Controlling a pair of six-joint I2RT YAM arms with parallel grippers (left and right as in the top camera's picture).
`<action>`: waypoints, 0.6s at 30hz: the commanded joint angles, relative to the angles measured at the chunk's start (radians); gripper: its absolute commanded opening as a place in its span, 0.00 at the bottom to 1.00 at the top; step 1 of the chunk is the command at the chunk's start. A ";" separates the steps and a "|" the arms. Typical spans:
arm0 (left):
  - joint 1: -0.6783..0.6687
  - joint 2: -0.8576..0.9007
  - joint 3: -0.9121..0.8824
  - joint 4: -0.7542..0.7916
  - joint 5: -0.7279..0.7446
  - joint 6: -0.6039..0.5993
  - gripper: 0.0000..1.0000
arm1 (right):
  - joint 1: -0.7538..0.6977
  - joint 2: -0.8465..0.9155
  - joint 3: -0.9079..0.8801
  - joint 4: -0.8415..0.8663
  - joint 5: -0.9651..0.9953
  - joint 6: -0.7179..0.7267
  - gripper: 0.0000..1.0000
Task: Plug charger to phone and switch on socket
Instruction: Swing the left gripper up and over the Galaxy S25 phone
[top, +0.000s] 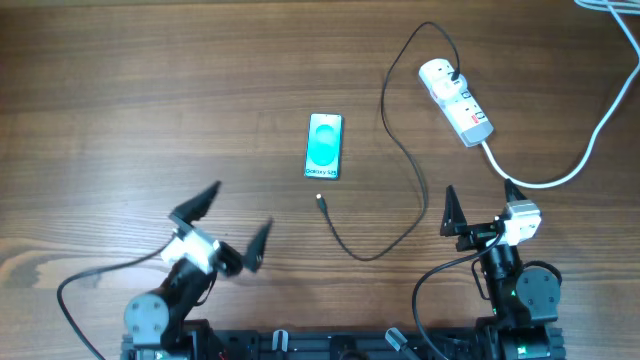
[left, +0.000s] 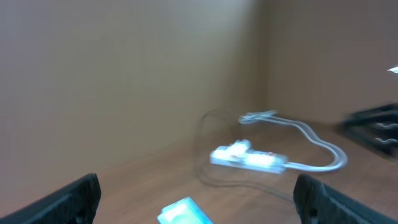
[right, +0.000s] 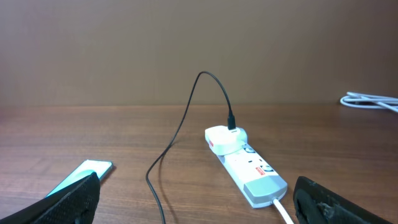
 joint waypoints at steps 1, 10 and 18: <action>0.004 -0.007 0.000 0.319 0.271 -0.056 1.00 | -0.003 -0.002 -0.001 0.002 0.006 -0.012 1.00; 0.004 0.033 0.224 0.451 0.040 -0.186 1.00 | -0.003 -0.002 -0.001 0.002 0.006 -0.012 1.00; 0.005 0.648 1.080 -0.678 0.098 0.007 1.00 | -0.003 -0.002 -0.001 0.002 0.006 -0.012 1.00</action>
